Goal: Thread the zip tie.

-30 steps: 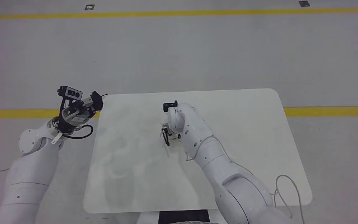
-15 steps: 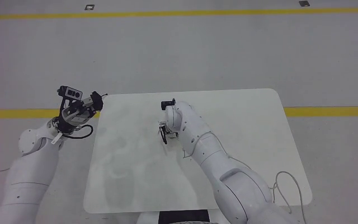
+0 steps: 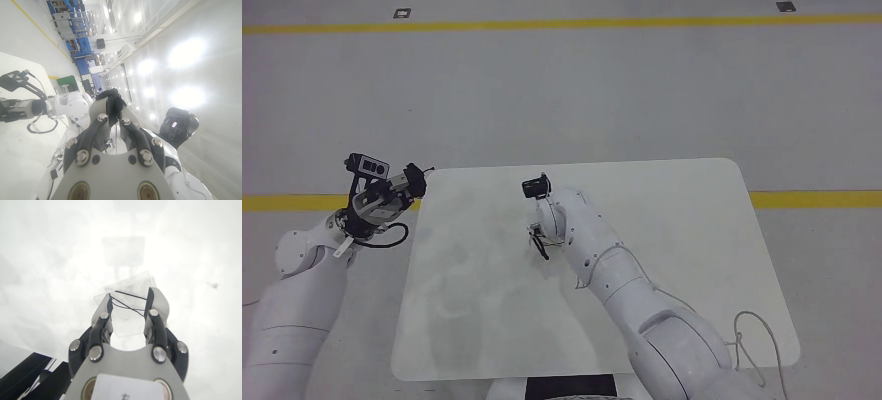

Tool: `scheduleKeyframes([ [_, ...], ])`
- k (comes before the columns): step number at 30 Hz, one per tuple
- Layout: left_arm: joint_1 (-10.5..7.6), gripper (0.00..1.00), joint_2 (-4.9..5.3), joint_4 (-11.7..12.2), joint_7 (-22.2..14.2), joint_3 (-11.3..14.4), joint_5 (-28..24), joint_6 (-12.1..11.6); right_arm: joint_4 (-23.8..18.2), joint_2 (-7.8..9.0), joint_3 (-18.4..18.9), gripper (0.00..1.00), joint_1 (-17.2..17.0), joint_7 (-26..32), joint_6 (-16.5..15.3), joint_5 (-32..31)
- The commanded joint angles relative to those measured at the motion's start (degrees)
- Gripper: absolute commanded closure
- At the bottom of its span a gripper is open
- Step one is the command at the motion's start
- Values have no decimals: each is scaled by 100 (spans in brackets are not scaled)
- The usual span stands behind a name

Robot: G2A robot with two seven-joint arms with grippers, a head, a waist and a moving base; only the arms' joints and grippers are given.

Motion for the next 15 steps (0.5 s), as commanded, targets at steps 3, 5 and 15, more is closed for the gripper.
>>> scheduleKeyframes([
  [3, 0, 100, 0, 0, 0, 0, 0, 0, -228, 69, -41, 60, -107, 142, -322, -203],
  [5, 0, 100, 0, 0, 0, 0, 0, 0, -344, 100, -33, 60, -168, 191, -446, -241],
  [15, 0, 100, 0, 0, 0, 0, 0, 0, -1511, 298, 105, 55, -755, 454, -1168, -265],
])
